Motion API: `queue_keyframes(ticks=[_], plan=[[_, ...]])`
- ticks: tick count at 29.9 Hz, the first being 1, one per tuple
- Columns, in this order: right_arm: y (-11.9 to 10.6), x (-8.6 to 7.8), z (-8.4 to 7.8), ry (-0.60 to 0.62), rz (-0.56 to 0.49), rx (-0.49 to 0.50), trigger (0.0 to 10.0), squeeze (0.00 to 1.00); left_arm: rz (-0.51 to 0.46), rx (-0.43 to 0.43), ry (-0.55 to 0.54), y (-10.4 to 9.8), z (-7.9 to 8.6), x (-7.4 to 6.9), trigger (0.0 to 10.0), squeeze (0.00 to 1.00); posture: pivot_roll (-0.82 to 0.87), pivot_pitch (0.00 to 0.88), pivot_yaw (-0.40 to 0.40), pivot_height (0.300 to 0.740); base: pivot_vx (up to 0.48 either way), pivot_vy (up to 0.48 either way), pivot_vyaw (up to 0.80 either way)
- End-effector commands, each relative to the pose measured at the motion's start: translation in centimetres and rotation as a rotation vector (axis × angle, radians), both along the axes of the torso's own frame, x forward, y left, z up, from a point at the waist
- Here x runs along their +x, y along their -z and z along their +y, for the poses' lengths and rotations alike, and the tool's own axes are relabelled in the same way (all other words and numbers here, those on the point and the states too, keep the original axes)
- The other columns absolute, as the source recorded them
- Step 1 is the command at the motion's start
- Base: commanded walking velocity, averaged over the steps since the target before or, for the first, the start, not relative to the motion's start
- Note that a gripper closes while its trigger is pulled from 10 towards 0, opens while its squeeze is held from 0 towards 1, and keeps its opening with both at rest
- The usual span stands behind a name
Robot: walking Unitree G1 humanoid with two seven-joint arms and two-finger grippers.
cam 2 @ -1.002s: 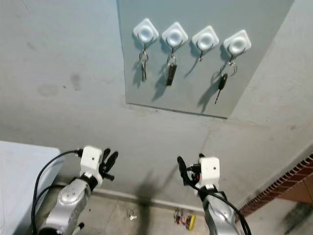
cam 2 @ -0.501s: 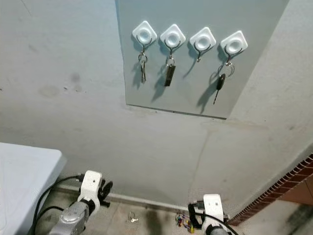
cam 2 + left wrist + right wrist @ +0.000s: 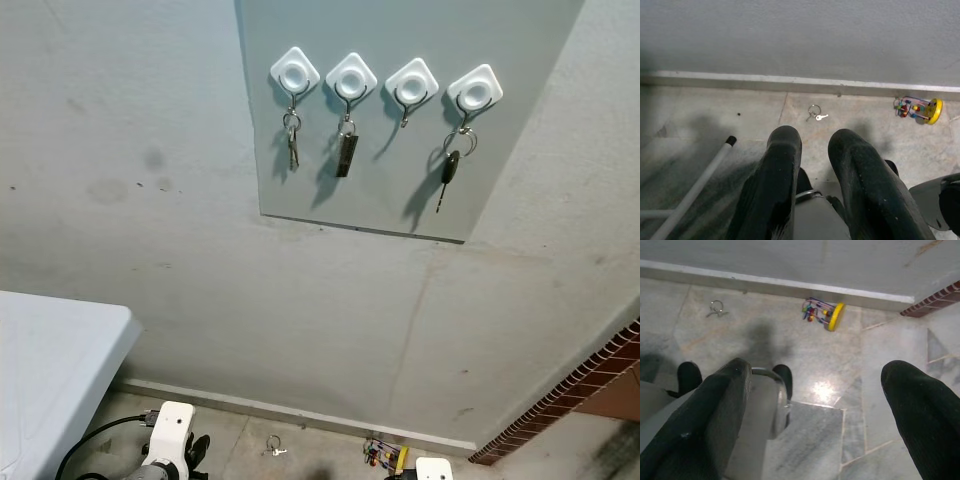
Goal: Hang keys on a hook
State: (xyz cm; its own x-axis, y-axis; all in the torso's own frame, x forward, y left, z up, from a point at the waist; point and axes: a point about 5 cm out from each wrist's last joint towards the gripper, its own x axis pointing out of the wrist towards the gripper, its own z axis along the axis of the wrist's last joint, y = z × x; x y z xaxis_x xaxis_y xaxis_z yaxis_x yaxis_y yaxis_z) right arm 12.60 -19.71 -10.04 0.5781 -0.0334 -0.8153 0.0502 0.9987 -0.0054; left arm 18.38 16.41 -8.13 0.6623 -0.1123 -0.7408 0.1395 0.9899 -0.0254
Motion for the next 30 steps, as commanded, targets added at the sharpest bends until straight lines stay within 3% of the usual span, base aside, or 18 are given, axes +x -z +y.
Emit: queue_keyframes(ticks=[1, 13, 23, 30], plan=[[0.2, -0.2, 0.3, 0.003, 0.014, 0.014, 10.0, 0.00, 0.021, 0.016, 0.003, 0.2, 0.2, -0.4, 10.0, 0.00, -0.14, 0.000, 0.013, 0.740, 0.000, 0.000, 0.00], [0.3, -0.4, 0.2, 0.032, 0.036, 0.019, 10.0, 0.00, -0.004, 0.020, 0.027, -0.4, 0.0, 0.9, 10.0, 0.00, -0.14, 0.000, 0.017, 0.740, 0.000, 0.000, -0.11], [0.3, -0.5, 0.0, 0.067, 0.034, 0.023, 10.0, 0.00, 0.007, -0.004, 0.052, -0.3, -0.8, 0.8, 10.0, 0.00, -0.16, 0.000, 0.019, 0.740, 0.000, 0.000, -0.13], [0.2, -0.5, -0.3, 0.082, 0.030, 0.023, 10.0, 0.00, 0.017, -0.011, 0.050, -0.1, -0.9, 0.5, 10.0, 0.00, -0.16, 0.000, 0.017, 0.740, 0.000, -0.309, 0.00]])
